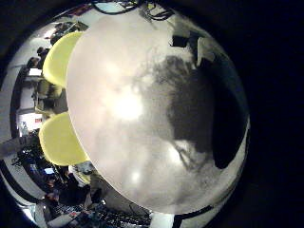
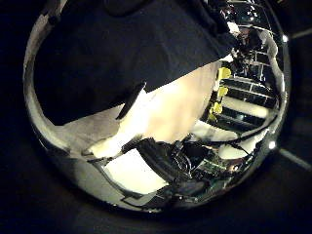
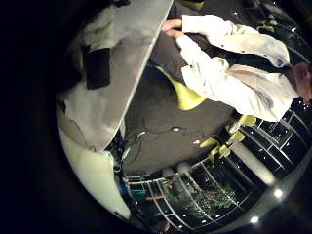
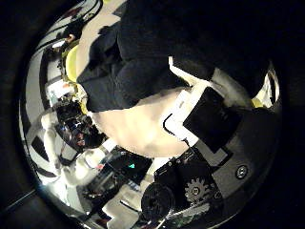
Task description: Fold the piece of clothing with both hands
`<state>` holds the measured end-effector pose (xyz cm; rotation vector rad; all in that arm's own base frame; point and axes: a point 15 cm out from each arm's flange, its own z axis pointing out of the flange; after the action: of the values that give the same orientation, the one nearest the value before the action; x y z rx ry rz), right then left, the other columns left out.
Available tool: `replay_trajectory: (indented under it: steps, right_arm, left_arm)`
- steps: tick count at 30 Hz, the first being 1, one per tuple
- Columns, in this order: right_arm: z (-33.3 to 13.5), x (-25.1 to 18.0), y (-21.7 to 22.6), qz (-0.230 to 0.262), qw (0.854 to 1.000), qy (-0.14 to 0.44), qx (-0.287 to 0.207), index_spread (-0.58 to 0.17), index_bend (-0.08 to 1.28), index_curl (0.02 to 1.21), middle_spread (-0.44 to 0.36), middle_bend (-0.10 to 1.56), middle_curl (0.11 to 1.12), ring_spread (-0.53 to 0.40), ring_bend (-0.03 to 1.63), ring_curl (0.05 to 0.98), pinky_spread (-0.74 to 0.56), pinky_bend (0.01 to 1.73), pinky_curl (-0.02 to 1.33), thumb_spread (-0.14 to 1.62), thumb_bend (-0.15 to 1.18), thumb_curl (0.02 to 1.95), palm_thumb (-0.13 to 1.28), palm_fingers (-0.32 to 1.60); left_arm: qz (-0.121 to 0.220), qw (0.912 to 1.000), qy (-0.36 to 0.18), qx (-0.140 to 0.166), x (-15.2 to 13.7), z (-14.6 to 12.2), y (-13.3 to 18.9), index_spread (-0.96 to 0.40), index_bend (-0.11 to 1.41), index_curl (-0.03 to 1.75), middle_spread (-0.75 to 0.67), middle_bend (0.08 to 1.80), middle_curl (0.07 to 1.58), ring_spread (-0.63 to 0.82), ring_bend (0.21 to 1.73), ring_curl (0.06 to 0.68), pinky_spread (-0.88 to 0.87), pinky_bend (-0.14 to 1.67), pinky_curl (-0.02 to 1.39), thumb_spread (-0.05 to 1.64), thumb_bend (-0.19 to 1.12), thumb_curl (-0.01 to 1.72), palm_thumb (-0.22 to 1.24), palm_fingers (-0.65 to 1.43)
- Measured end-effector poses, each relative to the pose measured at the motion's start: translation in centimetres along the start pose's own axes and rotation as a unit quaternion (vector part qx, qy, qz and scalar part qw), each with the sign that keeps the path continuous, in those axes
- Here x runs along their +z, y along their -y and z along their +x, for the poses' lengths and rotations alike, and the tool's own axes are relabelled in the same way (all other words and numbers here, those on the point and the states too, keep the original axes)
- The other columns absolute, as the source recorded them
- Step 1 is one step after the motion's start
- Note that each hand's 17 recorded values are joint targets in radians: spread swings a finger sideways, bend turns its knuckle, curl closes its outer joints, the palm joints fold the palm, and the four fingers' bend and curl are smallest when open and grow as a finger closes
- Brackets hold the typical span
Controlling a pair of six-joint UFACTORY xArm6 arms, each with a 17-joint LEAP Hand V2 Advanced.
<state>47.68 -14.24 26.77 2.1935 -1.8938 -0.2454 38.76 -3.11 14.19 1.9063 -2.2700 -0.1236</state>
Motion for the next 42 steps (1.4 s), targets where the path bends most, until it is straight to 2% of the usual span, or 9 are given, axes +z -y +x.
replay_trajectory:
  steps: [9, 14, 22, 29, 32, 33, 35, 36, 42]
  right_arm:
    - [-13.0, -9.4, 0.3, 0.088, 0.988, -0.055, -0.112, -0.318, 0.99, 0.86, -0.145, 1.29, 0.8, -0.223, 1.39, 0.709, -0.21, 1.18, 1.02, 1.24, 0.04, 0.66, 1.0, 1.02]
    - [-23.3, -10.5, 0.6, 0.102, 0.975, -0.079, -0.183, -0.319, 1.0, 0.87, -0.15, 1.28, 0.8, -0.225, 1.38, 0.724, -0.22, 1.16, 1.05, 1.24, 0.02, 0.67, 1.01, 1.02]
    - [-41.0, -3.7, 2.1, 0.055, 0.939, -0.138, -0.31, -0.316, 1.0, 0.88, -0.154, 1.28, 0.81, -0.231, 1.37, 0.741, -0.23, 1.14, 1.1, 1.23, 0.0, 0.69, 1.02, 1.02]
    - [-45.5, 2.8, 4.8, 0.041, 0.93, -0.151, -0.332, -0.32, 0.93, 0.86, -0.161, 1.26, 0.8, -0.234, 1.34, 0.738, -0.24, 1.12, 1.1, 1.21, -0.04, 0.68, 0.91, 1.03]
    - [-46.0, 3.3, 5.0, 0.043, 0.93, -0.15, -0.334, -0.338, 0.62, 0.81, -0.196, 1.15, 0.76, -0.239, 1.36, 0.716, -0.31, 1.12, 1.02, 1.19, -0.03, 0.66, 0.86, 0.83]
    - [-46.0, 3.3, 5.1, 0.044, 0.93, -0.149, -0.334, -0.344, 0.38, 0.76, -0.229, 1.07, 0.73, -0.26, 1.37, 0.705, -0.36, 1.14, 0.99, 1.18, -0.03, 0.65, 0.84, 0.55]
    - [-45.8, 2.5, 4.9, 0.05, 0.93, -0.146, -0.332, -0.351, 0.26, 0.72, -0.257, 1.0, 0.71, -0.267, 1.37, 0.693, -0.39, 1.16, 0.96, 1.17, -0.03, 0.64, 0.83, 0.46]
    - [-45.5, 1.7, 4.9, 0.056, 0.931, -0.143, -0.331, -0.362, 0.19, 0.67, -0.262, 0.83, 0.65, -0.254, 1.3, 0.677, -0.34, 1.11, 0.96, 1.15, -0.04, 0.63, 0.8, 0.12]
    - [-42.7, -4.3, 4.9, 0.111, 0.937, -0.121, -0.308, -0.408, 0.16, 0.5, -0.084, 0.45, 0.47, -0.055, 0.99, 0.5, 0.0, 0.95, 0.84, 1.1, -0.03, 0.58, 0.72, -0.1]
  left_arm:
    - [0.011, 0.9998, -0.019, -0.002, -2.3, -1.9, -2.0, -0.16, 0.18, 0.45, -0.17, 0.31, 0.51, -0.14, 0.68, 0.278, -0.04, 0.26, 0.52, 1.24, -0.01, 0.27, 0.33, 0.5]
    - [0.014, 0.9995, -0.029, 0.006, -3.7, -2.3, -3.8, -0.2, 0.18, 0.46, -0.25, 0.39, 0.56, -0.24, 0.72, 0.29, -0.13, 0.28, 0.53, 1.24, -0.01, 0.27, 0.34, 0.58]
    - [0.054, 0.9951, -0.06, -0.056, -6.3, -6.5, -8.6, -0.34, 0.3, 0.57, -0.4, 0.58, 0.68, -0.42, 0.85, 0.352, -0.36, 0.28, 0.53, 1.25, 0.0, 0.3, 0.42, 0.85]
    - [0.061, 0.9925, -0.048, -0.095, -6.3, -10.2, -12.0, -0.42, 0.37, 0.66, -0.46, 0.63, 0.76, -0.46, 0.9, 0.404, -0.48, 0.33, 0.57, 1.24, -0.01, 0.34, 0.48, 0.83]
    - [0.057, 0.9927, -0.049, -0.095, -6.1, -10.1, -12.4, -0.44, 0.38, 0.7, -0.47, 0.64, 0.79, -0.46, 0.92, 0.422, -0.5, 0.34, 0.59, 1.24, -0.01, 0.36, 0.48, 0.81]
    - [0.057, 0.9927, -0.049, -0.095, -6.1, -10.1, -12.5, -0.45, 0.38, 0.71, -0.48, 0.65, 0.8, -0.46, 0.93, 0.428, -0.51, 0.35, 0.59, 1.24, -0.01, 0.36, 0.48, 0.8]
    - [0.057, 0.9925, -0.051, -0.095, -6.2, -9.8, -12.7, -0.46, 0.38, 0.73, -0.48, 0.65, 0.81, -0.47, 0.94, 0.439, -0.53, 0.36, 0.6, 1.24, -0.01, 0.37, 0.49, 0.79]
    - [0.059, 0.9925, -0.05, -0.095, -6.4, -9.7, -12.7, -0.46, 0.39, 0.74, -0.49, 0.65, 0.82, -0.47, 0.95, 0.444, -0.53, 0.37, 0.61, 1.24, -0.01, 0.37, 0.48, 0.79]
    - [0.058, 0.9931, -0.049, -0.089, -6.8, -8.5, -12.7, -0.48, 0.4, 0.8, -0.51, 0.67, 0.86, -0.47, 0.97, 0.468, -0.56, 0.39, 0.64, 1.24, -0.01, 0.39, 0.49, 0.76]
